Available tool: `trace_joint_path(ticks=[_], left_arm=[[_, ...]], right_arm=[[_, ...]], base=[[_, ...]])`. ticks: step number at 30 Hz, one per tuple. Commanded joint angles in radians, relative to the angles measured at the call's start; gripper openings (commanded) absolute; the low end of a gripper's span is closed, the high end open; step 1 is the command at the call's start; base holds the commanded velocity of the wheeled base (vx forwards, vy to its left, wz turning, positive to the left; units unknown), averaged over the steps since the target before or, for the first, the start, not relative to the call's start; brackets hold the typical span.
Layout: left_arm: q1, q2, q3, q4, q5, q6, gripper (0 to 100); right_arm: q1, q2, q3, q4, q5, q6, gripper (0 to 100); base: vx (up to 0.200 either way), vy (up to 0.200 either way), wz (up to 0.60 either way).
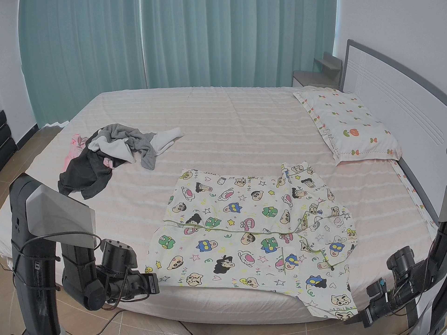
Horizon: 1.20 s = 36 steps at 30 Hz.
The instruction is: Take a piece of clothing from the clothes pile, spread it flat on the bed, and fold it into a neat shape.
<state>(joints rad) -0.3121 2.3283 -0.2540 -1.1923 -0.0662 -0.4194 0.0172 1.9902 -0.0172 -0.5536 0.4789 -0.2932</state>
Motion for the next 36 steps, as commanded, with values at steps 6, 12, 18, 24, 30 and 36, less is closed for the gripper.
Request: trace_joint_path(ticks=[6,12,18,24,30,36], left_arm=[[-0.024,-0.075,0.006,0.002,0.037,0.002,0],[-0.025,-0.099,-0.051,0.023,0.103,0.004,0],[-0.024,-0.121,-0.156,0.135,0.111,0.001,0],[-0.030,-0.147,-0.392,0.421,0.144,-0.072,0],[-0.030,-0.141,-0.539,0.612,0.144,-0.113,0],[-0.028,-0.113,-0.679,0.755,0.143,-0.167,0]], right_arm=[[-0.017,-0.126,0.017,-0.035,0.029,-0.001,0],[-0.026,-0.215,0.017,-0.101,0.046,0.008,0],[-0.031,-0.218,-0.029,-0.146,0.047,0.072,0],[-0.031,-0.205,-0.139,-0.149,0.041,0.158,0],[-0.031,-0.186,-0.230,-0.147,0.038,0.220,0],[-0.034,-0.093,-0.333,-0.152,0.035,0.241,0]], base=[[0.000,0.000,0.00],[0.000,0.000,0.00],[0.000,0.000,0.00],[0.000,0.000,0.00],[0.000,0.000,0.00],[0.000,0.000,0.00]])
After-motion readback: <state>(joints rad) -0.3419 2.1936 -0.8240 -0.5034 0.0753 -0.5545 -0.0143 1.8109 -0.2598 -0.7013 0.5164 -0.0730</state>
